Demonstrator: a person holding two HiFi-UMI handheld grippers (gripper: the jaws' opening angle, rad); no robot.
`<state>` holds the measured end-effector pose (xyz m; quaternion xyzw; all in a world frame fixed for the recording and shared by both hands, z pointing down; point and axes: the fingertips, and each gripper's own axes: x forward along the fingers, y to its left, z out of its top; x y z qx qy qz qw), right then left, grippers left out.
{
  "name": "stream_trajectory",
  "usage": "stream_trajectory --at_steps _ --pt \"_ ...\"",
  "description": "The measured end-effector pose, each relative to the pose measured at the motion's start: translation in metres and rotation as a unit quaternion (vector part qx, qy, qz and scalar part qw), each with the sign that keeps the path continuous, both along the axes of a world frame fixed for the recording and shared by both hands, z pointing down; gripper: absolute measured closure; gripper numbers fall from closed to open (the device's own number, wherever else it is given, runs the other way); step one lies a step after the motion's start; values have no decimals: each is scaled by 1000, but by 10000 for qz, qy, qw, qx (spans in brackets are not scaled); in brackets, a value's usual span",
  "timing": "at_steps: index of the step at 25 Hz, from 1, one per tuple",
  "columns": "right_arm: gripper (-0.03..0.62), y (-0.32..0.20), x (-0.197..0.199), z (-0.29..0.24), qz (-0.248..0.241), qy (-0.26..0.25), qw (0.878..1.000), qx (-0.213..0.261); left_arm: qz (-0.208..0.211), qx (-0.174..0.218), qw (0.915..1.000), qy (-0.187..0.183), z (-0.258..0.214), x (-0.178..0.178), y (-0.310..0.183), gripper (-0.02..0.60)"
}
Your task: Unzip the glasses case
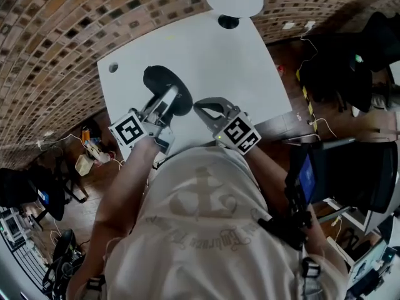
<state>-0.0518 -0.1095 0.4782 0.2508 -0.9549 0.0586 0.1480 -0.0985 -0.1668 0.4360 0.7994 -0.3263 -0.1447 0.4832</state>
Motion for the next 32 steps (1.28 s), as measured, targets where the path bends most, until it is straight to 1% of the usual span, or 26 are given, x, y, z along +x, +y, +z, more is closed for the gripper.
stream_trajectory --at_steps 3,5,14,17,19,22,25,28,32 --pt "585 1 2 4 -82 53 9999 46 154 17 9998 101 -1 9 1 341" --pt "585 2 4 6 -82 74 9999 33 225 -45 9997 114 1 11 3 339" --pt "585 3 6 6 -133 111 9998 36 491 -172 9986 -67 9 16 14 337" --pt "585 4 7 7 -130 71 9999 48 614 -117 9977 -255 11 19 18 336" --pt "585 4 9 6 -149 128 9998 73 735 3 9963 -450 11 20 20 336" --pt "585 4 5 4 -200 158 9996 121 909 114 9937 -649 12 17 24 336" --pt "585 4 1 3 -240 132 9995 165 1086 211 9909 -767 14 15 27 336" --pt "585 5 -1 2 -369 228 9988 210 1149 245 9889 -915 14 15 31 336" --pt "585 3 -4 0 -393 288 9985 237 1407 260 9851 -957 14 18 37 336"
